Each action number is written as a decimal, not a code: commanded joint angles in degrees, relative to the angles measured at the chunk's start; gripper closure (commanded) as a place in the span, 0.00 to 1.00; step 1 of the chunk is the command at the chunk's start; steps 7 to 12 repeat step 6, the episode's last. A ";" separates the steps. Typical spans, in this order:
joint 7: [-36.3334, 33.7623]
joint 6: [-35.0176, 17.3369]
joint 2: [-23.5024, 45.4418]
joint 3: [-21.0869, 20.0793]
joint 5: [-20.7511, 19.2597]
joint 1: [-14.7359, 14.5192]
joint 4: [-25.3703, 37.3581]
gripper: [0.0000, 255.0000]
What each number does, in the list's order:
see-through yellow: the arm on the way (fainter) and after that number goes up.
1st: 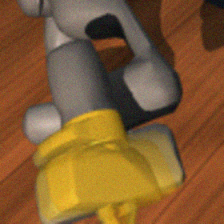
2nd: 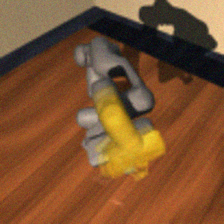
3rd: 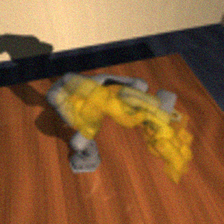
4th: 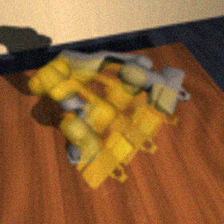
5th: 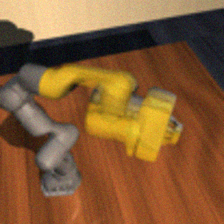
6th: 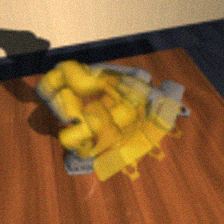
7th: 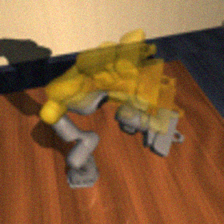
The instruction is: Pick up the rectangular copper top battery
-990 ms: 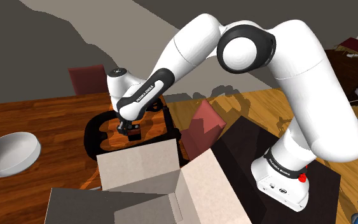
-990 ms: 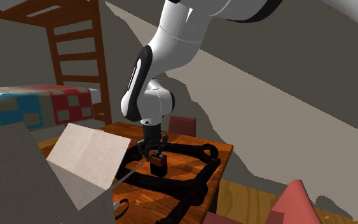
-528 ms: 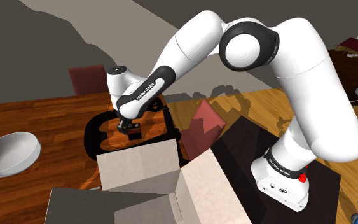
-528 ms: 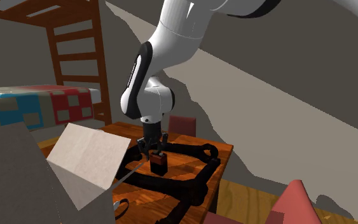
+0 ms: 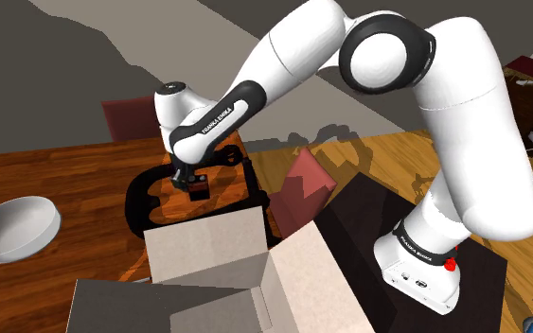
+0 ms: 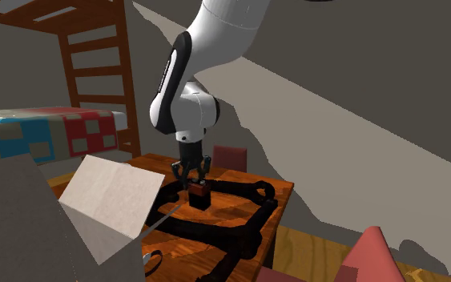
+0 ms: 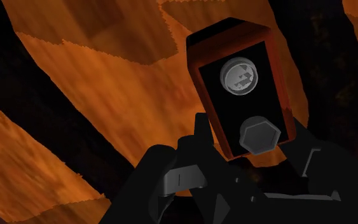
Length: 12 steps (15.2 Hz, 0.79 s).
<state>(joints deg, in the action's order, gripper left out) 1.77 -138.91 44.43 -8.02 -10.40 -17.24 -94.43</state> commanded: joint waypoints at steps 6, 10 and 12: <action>0.33 2.20 -3.22 -0.46 0.47 0.38 -1.01 1.00; 0.33 2.20 -3.22 -0.46 0.47 0.38 -1.01 1.00; 0.33 2.20 -3.22 -0.46 0.47 0.38 -1.01 1.00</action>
